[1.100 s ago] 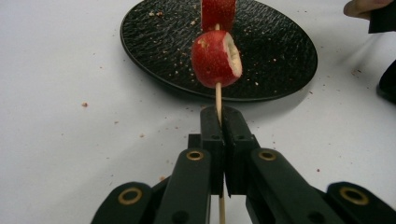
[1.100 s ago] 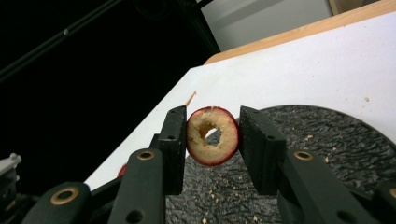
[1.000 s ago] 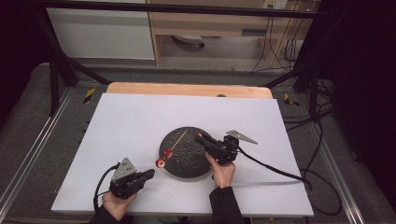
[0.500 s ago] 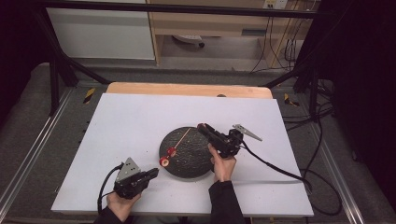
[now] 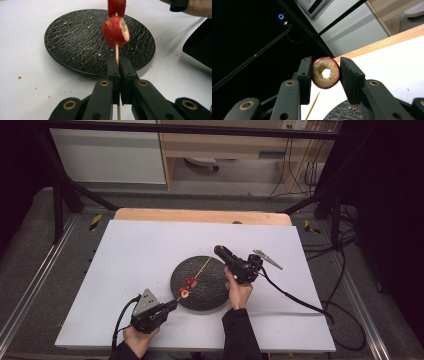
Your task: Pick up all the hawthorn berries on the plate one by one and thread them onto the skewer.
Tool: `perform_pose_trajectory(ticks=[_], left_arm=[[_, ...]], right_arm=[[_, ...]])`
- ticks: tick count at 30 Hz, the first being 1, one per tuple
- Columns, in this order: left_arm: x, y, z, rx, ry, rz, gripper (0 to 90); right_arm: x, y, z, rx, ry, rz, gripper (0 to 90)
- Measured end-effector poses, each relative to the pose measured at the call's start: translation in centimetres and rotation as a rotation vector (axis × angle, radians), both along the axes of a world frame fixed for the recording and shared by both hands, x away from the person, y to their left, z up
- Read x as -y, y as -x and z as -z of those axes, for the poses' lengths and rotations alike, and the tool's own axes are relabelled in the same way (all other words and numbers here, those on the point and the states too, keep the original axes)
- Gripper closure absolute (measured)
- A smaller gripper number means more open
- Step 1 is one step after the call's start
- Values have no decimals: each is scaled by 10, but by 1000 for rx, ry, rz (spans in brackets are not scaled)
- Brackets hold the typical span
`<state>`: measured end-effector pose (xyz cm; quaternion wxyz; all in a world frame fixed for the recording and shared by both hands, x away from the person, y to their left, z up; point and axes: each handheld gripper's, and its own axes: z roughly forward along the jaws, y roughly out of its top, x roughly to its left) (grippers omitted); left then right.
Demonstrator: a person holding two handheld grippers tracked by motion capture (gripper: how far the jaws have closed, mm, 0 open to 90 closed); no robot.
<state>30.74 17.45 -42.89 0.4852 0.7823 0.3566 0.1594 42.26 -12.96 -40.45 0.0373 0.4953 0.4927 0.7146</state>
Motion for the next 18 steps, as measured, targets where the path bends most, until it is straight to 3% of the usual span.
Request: perform_pose_trajectory(ticks=[18], left_arm=[[15, -1, 1, 10, 48, 4, 879]], right_arm=[[0, -1, -2, 13, -61, 13, 636]])
